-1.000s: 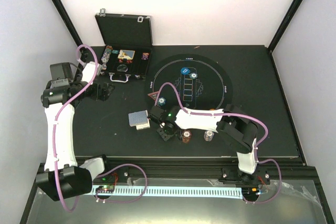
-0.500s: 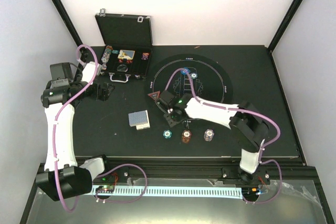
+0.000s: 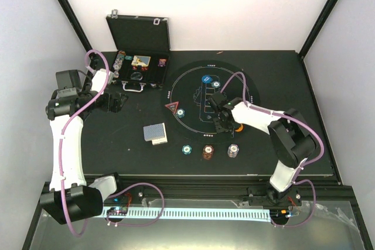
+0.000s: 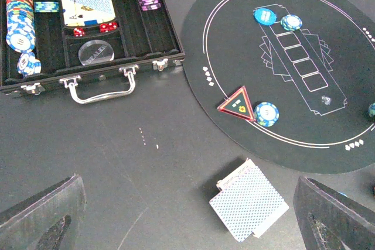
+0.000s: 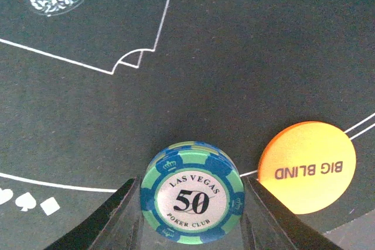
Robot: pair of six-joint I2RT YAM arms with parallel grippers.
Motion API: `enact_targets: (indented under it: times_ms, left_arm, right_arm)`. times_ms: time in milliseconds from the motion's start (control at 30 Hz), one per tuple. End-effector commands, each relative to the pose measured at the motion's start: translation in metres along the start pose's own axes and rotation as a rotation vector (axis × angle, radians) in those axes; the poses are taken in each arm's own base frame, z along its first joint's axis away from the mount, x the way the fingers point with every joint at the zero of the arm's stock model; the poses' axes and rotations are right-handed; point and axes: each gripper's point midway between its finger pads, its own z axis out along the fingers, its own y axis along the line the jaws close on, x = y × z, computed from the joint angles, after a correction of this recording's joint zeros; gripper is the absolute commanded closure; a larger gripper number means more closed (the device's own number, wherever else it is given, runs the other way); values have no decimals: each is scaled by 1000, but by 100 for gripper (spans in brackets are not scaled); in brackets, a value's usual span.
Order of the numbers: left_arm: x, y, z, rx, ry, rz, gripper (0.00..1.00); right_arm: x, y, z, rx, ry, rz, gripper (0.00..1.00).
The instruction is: Distribute texas hold em gaming equipment
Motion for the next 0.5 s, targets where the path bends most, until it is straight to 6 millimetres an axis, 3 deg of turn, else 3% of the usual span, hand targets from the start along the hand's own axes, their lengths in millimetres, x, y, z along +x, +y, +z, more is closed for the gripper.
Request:
enact_targets:
  times_ms: [0,233,367,467]
  left_arm:
    - [-5,-4,-7,2,-24,5,1]
    - [-4,-3,-7,-1,-22,8,1]
    - [-5,-3,-7,3,-23,7,1]
    - [-6,-4,-7,5,-26,6,1]
  right_arm:
    - [-13,-6,1,-5,-52,23,82]
    - [-7,-9,17,0,-18,33,79]
    - [-6,-10,19,2,-12,35,63]
    - [-8,-11,15,3,-19,38,45]
